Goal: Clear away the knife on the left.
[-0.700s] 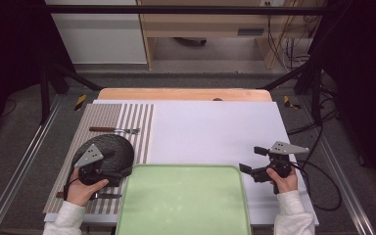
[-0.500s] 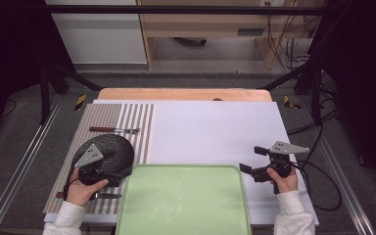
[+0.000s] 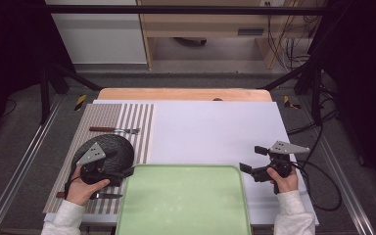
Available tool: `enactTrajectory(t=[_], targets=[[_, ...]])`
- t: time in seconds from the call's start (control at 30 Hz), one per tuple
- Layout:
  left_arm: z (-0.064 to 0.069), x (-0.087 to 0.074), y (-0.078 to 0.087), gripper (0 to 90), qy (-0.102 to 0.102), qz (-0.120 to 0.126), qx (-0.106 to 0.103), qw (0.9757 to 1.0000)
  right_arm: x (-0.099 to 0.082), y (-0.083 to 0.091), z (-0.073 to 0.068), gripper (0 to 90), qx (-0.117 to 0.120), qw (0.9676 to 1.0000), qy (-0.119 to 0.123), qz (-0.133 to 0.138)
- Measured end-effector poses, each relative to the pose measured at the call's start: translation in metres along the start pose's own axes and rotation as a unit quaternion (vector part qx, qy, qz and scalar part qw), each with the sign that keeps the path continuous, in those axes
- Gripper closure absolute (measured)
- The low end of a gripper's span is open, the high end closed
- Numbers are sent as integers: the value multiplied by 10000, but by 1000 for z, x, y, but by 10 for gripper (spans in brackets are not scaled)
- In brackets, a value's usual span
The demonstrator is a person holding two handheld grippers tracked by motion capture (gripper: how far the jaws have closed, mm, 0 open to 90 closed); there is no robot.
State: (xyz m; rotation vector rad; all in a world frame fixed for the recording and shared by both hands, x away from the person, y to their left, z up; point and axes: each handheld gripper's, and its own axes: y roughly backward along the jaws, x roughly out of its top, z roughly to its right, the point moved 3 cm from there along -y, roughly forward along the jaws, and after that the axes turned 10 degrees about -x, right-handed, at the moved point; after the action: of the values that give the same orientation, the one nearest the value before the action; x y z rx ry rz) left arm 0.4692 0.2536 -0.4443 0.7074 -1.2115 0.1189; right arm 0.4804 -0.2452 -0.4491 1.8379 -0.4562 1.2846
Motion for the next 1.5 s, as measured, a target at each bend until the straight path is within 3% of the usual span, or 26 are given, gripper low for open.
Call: enactTrajectory(t=[0.53,0.83,1.5], targets=[[-5,2,12,19,-50,-188,32,9998,0,0,0,5,-6,10000,-2,-12],[-5,0,23,19,-192,-368,50,9991,0,-1,0,5,-8,10000,9,-20],[-6,-14,53,19,-366,-854,19,9957,1,-1,-1,6,-7,10000,21,-24]])
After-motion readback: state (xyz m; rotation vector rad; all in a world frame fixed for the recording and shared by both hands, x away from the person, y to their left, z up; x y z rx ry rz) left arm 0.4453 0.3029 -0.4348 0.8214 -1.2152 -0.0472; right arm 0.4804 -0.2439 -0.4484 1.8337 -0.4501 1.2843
